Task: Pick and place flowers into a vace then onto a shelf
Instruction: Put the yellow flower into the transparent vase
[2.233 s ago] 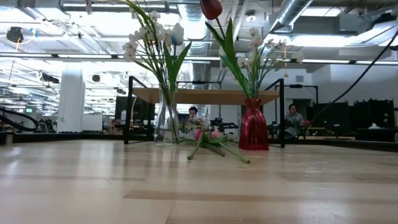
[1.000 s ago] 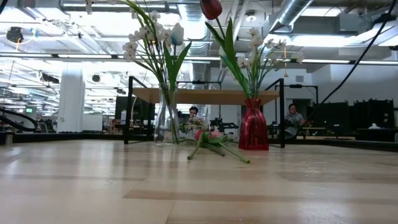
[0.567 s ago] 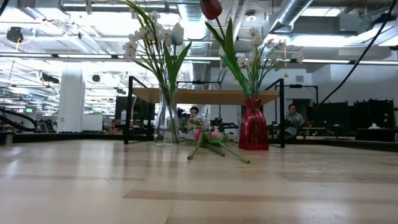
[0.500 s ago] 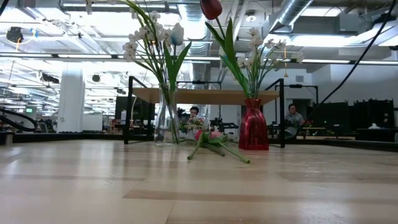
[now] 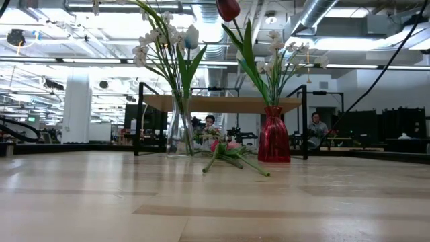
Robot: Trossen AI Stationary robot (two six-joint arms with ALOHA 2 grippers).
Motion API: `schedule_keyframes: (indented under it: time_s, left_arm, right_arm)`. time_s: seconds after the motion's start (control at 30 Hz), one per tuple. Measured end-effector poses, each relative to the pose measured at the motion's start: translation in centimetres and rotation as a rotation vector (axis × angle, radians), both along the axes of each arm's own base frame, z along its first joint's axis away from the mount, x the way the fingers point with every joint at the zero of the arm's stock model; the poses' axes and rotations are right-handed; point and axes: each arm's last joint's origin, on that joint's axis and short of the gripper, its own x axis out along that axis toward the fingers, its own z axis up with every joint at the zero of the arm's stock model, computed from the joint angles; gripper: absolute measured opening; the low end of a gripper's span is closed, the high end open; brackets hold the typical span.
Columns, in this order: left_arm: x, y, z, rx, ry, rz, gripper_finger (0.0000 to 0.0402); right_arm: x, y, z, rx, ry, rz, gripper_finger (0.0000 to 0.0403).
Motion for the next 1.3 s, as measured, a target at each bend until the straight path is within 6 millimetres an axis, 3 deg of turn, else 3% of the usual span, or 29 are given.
schedule_keyframes:
  time_s: [0.2,0.43,0.63,0.87,0.97,1.1,1.3]
  left_arm:
    - [0.0,-0.1,0.6,0.014,-0.025,-0.001,0.0042]
    - [-0.7,0.3,3.0,0.052,-0.011,-0.006,0.0123]
    - [-2.1,1.1,6.7,0.084,-0.024,-0.006,0.0175]
    - [-5.2,2.0,11.9,0.177,-0.053,0.082,0.0192]
    - [-6.7,3.2,13.8,0.13,-0.091,0.124,0.0193]
    - [-9.5,5.5,15.8,0.122,-0.151,-0.033,0.0193]
    - [-13.9,10.5,16.8,0.099,-0.156,-0.165,0.0193]
  right_arm:
    - [-0.3,-0.2,-0.3,0.0,0.041,-0.009,0.0003]
    - [-1.1,-1.3,0.1,-0.014,0.048,-0.057,0.0001]
    - [-1.9,-3.0,0.8,-0.019,0.037,-0.1,0.0001]
    - [-2.5,-6.3,1.4,-0.068,0.027,-0.196,0.0001]
    - [-2.3,-8.0,1.5,-0.076,0.03,-0.205,0.0]
    - [-1.5,-10.3,1.3,-0.064,0.041,-0.184,0.0]
    - [0.8,-13.0,0.5,-0.104,0.073,-0.273,0.0]
